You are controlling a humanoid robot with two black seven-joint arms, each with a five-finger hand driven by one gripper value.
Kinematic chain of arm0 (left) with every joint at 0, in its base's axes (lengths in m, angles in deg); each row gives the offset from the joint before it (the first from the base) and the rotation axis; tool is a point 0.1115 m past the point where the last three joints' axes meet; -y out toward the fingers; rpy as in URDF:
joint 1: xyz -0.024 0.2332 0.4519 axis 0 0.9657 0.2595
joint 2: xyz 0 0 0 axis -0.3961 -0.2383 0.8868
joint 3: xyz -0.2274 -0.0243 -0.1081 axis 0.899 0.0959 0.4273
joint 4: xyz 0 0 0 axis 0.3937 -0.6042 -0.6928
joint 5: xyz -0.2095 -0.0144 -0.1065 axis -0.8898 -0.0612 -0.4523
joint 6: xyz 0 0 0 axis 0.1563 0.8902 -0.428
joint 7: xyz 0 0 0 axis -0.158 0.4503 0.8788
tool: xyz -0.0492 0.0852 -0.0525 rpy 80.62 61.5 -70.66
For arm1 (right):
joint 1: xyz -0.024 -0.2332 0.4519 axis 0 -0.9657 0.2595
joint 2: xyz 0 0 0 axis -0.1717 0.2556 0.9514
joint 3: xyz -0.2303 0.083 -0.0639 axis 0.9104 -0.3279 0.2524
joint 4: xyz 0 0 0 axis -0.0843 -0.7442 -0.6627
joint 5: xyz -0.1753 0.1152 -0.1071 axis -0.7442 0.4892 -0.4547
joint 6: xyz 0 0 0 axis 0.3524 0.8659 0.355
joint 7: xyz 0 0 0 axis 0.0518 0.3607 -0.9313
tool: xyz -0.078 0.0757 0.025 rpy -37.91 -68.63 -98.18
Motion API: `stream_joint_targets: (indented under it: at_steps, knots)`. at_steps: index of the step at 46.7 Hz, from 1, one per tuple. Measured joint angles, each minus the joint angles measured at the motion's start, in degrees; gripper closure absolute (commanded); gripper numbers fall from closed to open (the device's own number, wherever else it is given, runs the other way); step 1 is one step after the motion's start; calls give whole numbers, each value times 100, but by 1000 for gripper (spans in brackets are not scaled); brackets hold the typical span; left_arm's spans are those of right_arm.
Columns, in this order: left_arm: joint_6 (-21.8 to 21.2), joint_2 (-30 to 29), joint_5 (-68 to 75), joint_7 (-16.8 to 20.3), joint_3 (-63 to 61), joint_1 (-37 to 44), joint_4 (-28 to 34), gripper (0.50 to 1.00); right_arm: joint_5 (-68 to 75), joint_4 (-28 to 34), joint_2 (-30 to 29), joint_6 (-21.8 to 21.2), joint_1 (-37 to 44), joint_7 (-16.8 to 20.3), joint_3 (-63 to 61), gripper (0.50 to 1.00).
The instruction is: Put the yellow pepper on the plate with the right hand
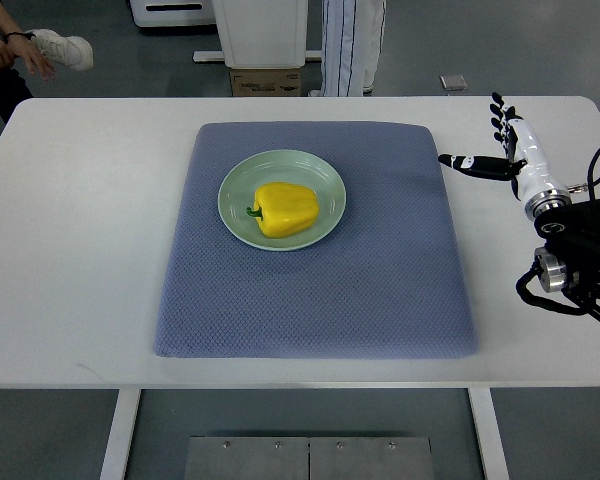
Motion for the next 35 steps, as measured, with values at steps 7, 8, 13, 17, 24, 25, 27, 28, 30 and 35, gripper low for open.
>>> stream_joint_targets:
  at_steps: [7,8,13,17,24,25,27,28,30,35]
  knots:
    - [0,0,0,0,0,0,2,500,134,-5,-9,-548,-386,8,-639,500]
    - [0,0,0,1,0,2,1,500,189,-12,-16,-648,-452,15,-790,500]
    - [0,0,0,-1,0,1,-1,500,817,-265,-71,-1359,-662,93,-1585,500]
    - [0,0,0,-1,0,1,-3,500,1529,-794,-267,-1922,-728,312,-2092,500]
    - [0,0,0,-1,0,-2,-2,500,2036,-2008,-724,-2894,-733,789,-2627,500]
    - [0,0,0,-1,0,-2,-2,500,2043,-2104,-768,-2980,-733,811,-2666,500]
    - [0,0,0,-1,0,-2,0,500,2050,-2200,-835,-3099,-733,830,-2708,500]
    - [0,0,0,0,0,-1,1,500,2050,-2211,-854,-3136,-733,830,-2716,500]
    - [0,0,0,-1,0,2,2,500,2051,-2224,-874,-3192,-733,830,-2721,500]
    - [0,0,0,0,0,1,-1,500,2051,-2232,-893,-3210,-733,799,-2723,500]
